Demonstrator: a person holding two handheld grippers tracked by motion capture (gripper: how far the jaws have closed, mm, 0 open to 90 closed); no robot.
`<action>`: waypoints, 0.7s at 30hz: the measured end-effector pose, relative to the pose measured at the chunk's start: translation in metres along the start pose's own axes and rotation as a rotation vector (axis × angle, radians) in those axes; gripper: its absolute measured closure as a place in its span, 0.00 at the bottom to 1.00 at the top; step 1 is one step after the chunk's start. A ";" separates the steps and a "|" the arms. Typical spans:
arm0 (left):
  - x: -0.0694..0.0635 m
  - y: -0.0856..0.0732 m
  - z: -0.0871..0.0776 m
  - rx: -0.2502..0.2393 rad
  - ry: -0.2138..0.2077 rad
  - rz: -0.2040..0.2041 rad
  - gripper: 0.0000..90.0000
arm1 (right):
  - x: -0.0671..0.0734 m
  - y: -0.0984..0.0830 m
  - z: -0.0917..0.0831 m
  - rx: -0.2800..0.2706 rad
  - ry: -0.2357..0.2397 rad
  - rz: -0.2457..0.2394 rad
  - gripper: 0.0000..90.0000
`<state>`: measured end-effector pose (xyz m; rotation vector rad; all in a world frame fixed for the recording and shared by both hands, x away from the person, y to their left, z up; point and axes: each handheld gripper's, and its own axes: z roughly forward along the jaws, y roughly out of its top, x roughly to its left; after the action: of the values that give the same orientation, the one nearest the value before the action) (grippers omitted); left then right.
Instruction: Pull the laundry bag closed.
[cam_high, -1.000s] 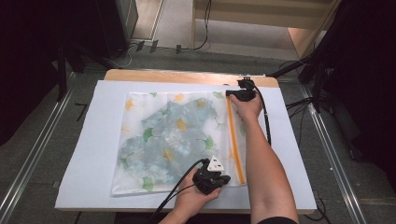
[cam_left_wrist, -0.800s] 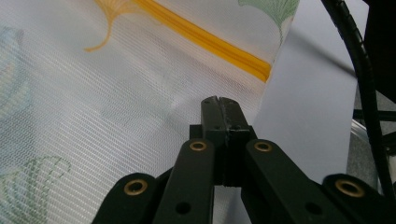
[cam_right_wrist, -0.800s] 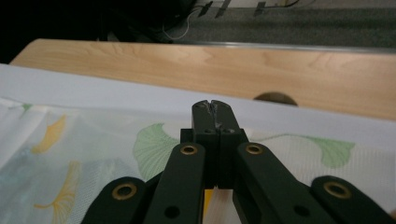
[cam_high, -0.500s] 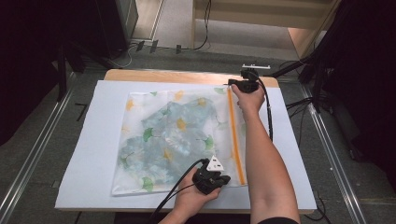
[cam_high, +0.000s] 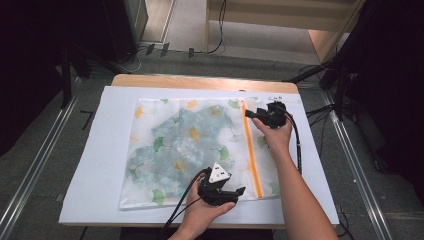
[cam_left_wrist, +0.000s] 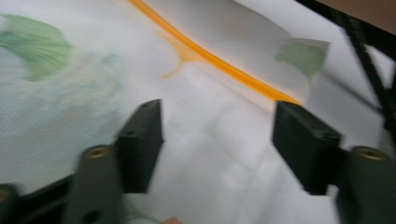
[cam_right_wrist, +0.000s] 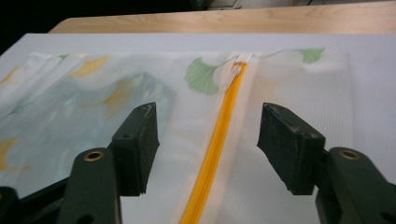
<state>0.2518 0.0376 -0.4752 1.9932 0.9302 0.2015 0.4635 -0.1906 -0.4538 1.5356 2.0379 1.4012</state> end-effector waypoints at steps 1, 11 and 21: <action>0.001 0.000 -0.002 -0.008 0.008 -0.002 0.26 | 0.002 -0.006 -0.005 0.003 0.012 -0.004 0.39; 0.037 -0.006 -0.029 -0.031 -0.063 -0.112 0.00 | 0.027 -0.057 -0.053 0.030 0.013 -0.106 0.07; 0.078 -0.020 -0.071 -0.065 0.025 -0.046 0.00 | 0.029 -0.102 -0.090 0.071 0.030 -0.130 0.02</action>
<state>0.2623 0.1438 -0.4656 1.9123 0.9720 0.2285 0.3289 -0.2144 -0.4778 1.3879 2.1847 1.3251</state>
